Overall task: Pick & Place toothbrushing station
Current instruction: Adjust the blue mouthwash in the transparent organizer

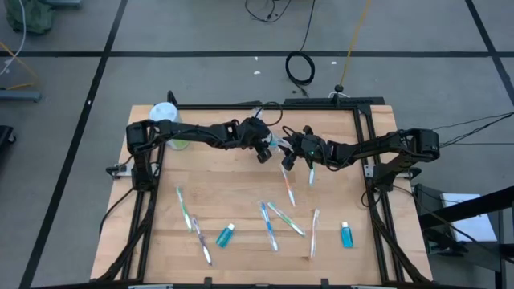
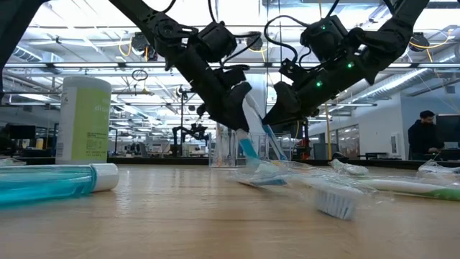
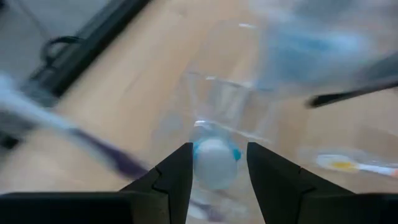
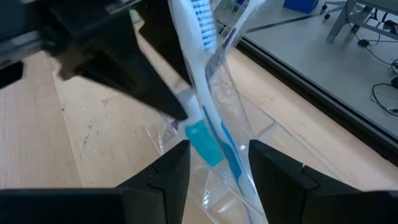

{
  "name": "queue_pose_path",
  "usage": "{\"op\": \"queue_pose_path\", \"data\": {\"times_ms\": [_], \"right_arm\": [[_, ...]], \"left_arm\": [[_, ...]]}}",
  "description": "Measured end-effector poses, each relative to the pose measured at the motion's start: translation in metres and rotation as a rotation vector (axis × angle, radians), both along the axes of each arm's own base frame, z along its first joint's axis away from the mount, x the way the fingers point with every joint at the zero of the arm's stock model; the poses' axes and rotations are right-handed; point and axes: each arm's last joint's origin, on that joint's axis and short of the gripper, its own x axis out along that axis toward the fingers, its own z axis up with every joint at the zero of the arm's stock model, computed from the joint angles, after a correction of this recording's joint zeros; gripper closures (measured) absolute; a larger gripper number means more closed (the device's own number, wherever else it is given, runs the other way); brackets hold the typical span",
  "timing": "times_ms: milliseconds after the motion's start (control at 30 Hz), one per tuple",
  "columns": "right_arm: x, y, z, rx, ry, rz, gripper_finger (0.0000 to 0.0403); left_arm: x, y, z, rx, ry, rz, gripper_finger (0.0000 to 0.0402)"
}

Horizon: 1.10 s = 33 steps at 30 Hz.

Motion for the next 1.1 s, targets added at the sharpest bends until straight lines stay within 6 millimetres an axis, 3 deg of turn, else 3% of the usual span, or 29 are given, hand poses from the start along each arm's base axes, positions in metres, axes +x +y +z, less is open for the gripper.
{"op": "queue_pose_path", "data": {"times_ms": [633,933,1100], "right_arm": [[0.0,0.0,0.0,0.001,0.003,0.0,0.0248],[0.0,0.0,0.0,0.001,0.003,0.0,0.0248],[0.0,0.0,0.0,0.001,0.004,0.0,0.0248]], "left_arm": [[-0.003,0.011,-0.014,-0.048,0.059,-0.012,0.0249],[-0.004,0.012,-0.014,-0.033,0.071,-0.026,0.0308],[-0.003,0.013,-0.012,-0.019,0.056,-0.032,0.0305]]}}
